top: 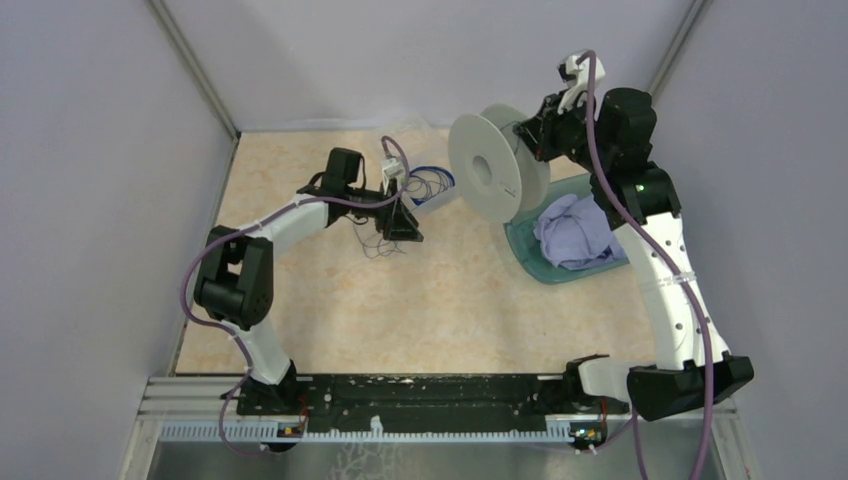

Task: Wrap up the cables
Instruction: Wrap the cable around the cable reel.

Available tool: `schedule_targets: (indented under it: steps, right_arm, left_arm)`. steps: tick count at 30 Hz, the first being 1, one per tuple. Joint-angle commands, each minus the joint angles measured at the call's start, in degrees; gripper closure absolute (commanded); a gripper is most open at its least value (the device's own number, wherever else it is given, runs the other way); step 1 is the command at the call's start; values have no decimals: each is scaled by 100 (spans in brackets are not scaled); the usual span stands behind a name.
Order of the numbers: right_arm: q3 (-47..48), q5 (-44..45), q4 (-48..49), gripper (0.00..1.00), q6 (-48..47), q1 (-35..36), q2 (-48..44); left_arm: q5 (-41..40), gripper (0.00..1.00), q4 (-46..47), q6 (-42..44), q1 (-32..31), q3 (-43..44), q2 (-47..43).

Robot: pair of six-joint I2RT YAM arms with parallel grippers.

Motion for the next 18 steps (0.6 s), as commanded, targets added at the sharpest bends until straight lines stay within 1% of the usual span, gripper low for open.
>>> schedule_targets:
  steps: [1,5,12,15,18]
  right_arm:
    - [6,-94,532,100,-24,-37,-136]
    - [-36,-85,545,100,-41,-39,-137]
    - [-11,-44,535,100,-70,-29,-172]
    - [98,-41,526,100,-61,-40,-159]
    - [207,-39,532,100,-20,-29,-146]
  left_arm:
    - [665,19,46,-372,60,40,-173]
    - [673,18,46,-486,71,7,-366]
    - [-53,21,-97,-147,63,-163,-621]
    - [-210,20,96,-186,50,-276,-558]
    - [-188,19,343,-273,-12,-345,-462]
